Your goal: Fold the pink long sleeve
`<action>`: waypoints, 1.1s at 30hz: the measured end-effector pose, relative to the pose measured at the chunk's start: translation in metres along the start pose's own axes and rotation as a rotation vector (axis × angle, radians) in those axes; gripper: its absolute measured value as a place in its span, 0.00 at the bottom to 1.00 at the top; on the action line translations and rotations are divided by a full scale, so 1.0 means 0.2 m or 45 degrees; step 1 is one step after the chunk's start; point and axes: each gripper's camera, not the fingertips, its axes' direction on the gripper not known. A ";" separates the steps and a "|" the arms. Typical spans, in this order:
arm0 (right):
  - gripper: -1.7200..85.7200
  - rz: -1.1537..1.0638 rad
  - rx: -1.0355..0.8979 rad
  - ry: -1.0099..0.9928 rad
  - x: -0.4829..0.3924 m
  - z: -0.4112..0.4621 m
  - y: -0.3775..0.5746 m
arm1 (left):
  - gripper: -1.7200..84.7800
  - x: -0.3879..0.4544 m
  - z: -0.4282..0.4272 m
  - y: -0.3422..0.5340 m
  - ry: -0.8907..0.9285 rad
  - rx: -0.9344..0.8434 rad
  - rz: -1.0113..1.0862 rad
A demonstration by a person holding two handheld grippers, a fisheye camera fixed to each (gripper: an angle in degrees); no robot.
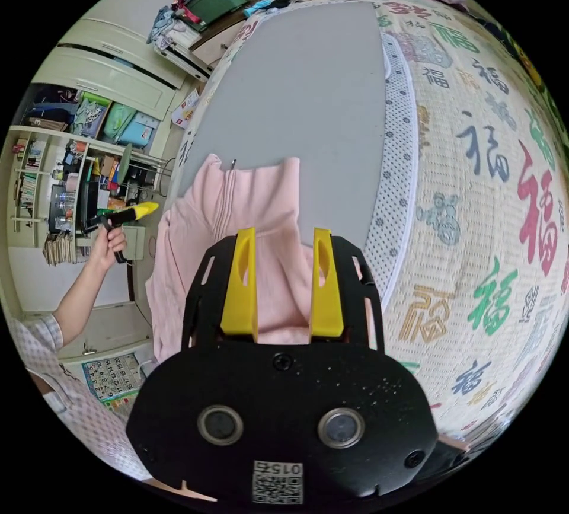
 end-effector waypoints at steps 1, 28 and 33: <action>0.18 -0.015 -0.031 0.006 -0.01 0.03 -0.04 | 0.15 0.01 0.04 -0.11 -0.086 -0.044 0.038; 0.08 -0.162 -0.131 -0.191 -0.44 -0.48 1.80 | 0.03 0.10 -0.27 1.91 0.022 -0.048 0.041; 0.06 0.082 -0.613 -0.105 -0.35 -0.04 2.22 | 0.04 -0.24 0.09 2.52 -0.128 -0.376 -0.390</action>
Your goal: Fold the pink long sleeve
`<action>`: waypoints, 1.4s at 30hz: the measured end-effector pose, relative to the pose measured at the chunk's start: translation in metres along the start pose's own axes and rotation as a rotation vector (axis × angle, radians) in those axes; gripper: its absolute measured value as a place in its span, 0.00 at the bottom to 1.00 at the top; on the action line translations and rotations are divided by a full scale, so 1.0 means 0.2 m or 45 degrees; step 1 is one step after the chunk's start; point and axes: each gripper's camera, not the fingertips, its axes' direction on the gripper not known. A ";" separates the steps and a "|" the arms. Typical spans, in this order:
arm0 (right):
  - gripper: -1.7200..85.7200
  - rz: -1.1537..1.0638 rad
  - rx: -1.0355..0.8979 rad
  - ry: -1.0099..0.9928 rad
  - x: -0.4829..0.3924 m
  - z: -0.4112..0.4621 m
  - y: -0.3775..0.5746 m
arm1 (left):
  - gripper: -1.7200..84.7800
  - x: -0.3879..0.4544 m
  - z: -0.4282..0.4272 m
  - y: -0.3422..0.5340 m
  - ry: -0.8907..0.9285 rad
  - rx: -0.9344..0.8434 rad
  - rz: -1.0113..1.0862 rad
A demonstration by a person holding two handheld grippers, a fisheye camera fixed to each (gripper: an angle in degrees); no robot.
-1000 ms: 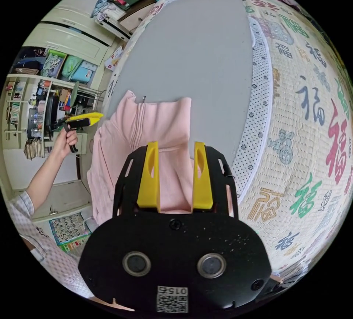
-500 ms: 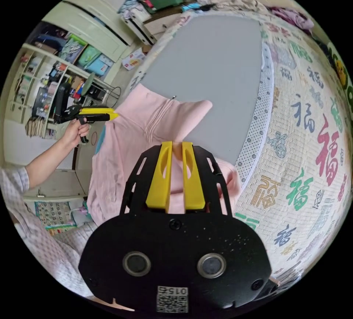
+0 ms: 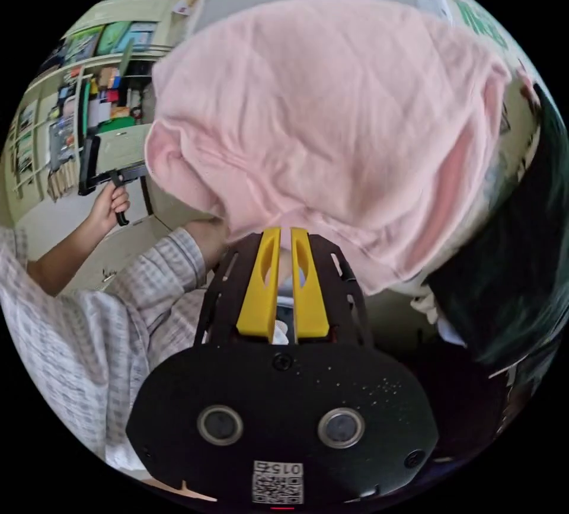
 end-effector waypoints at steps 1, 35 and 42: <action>0.06 0.064 -0.013 -0.004 0.05 0.03 0.05 | 0.05 -0.08 0.03 0.05 0.030 -0.003 -0.061; 0.07 0.532 0.704 -0.447 0.69 -0.79 -0.22 | 0.04 -1.13 -0.69 0.01 0.301 0.552 -0.260; 0.08 0.459 0.688 -0.269 0.61 -0.95 -0.62 | 0.05 -1.10 -0.97 -0.12 0.269 0.649 -0.190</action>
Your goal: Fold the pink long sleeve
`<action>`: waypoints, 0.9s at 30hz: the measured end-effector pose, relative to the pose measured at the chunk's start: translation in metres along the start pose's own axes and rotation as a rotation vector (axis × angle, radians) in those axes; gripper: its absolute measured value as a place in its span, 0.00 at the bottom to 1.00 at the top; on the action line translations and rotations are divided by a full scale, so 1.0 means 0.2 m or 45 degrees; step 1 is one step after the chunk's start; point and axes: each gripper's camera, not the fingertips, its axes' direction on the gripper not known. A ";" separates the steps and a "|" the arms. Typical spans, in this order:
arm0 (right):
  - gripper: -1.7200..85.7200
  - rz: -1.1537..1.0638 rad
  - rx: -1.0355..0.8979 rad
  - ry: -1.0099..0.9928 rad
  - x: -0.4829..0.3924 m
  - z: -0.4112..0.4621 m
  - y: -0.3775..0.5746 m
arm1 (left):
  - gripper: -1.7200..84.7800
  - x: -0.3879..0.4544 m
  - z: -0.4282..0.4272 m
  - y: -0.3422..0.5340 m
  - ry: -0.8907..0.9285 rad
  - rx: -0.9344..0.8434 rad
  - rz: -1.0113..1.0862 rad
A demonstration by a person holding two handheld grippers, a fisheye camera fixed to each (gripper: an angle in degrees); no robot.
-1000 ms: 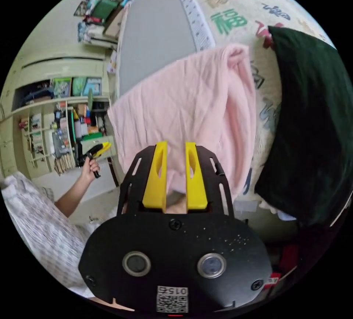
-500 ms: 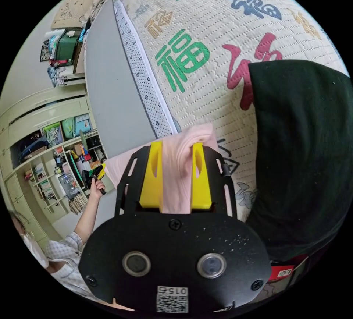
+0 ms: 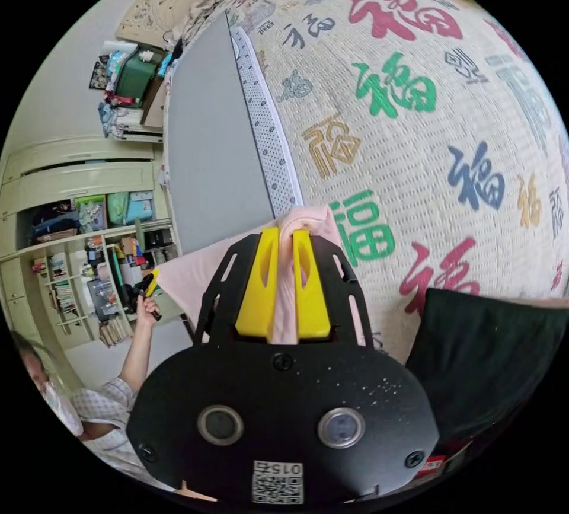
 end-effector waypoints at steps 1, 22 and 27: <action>0.08 0.001 -0.011 0.068 -0.04 0.05 -0.05 | 0.05 0.03 -0.01 -0.03 -0.042 -0.007 0.012; 0.01 0.027 0.320 0.909 -0.59 0.08 1.59 | 0.06 1.15 -1.23 0.88 -0.549 0.449 0.653; 0.01 0.151 0.563 1.478 -0.70 0.23 1.77 | 0.05 1.60 -1.20 0.77 -0.570 0.691 0.850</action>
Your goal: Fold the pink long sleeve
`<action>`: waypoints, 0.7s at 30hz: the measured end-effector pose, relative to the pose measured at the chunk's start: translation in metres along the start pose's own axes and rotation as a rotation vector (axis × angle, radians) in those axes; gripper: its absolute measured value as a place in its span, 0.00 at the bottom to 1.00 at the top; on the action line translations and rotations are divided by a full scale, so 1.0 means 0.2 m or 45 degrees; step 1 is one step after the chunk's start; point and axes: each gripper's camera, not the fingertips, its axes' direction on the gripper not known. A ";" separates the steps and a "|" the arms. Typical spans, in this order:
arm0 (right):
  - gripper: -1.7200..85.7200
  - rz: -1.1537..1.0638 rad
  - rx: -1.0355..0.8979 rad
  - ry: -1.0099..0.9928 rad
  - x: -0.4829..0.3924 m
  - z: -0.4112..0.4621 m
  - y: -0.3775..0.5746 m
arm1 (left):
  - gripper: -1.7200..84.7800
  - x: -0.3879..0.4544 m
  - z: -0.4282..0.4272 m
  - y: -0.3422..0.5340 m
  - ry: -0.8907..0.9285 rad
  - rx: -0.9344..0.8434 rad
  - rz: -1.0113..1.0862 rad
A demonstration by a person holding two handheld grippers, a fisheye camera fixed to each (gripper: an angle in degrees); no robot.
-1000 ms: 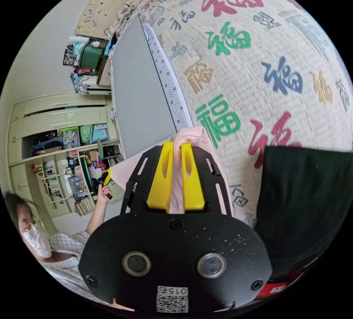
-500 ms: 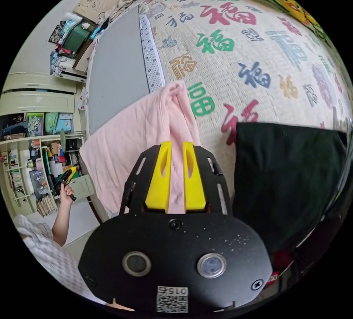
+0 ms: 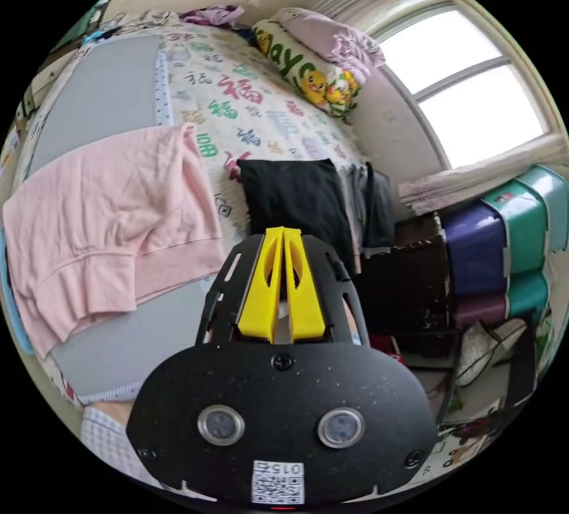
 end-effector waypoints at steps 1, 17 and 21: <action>0.01 -0.042 -0.048 -0.099 -0.02 0.03 0.02 | 0.04 0.06 0.01 -0.12 0.154 -0.009 0.033; 0.17 -0.117 -0.519 -1.113 0.12 1.12 0.00 | 0.18 1.84 0.83 -1.40 0.735 -0.641 0.529; 0.17 -0.188 -0.606 -1.302 0.07 1.28 -0.01 | 0.18 2.29 1.17 -1.56 0.688 -0.875 0.644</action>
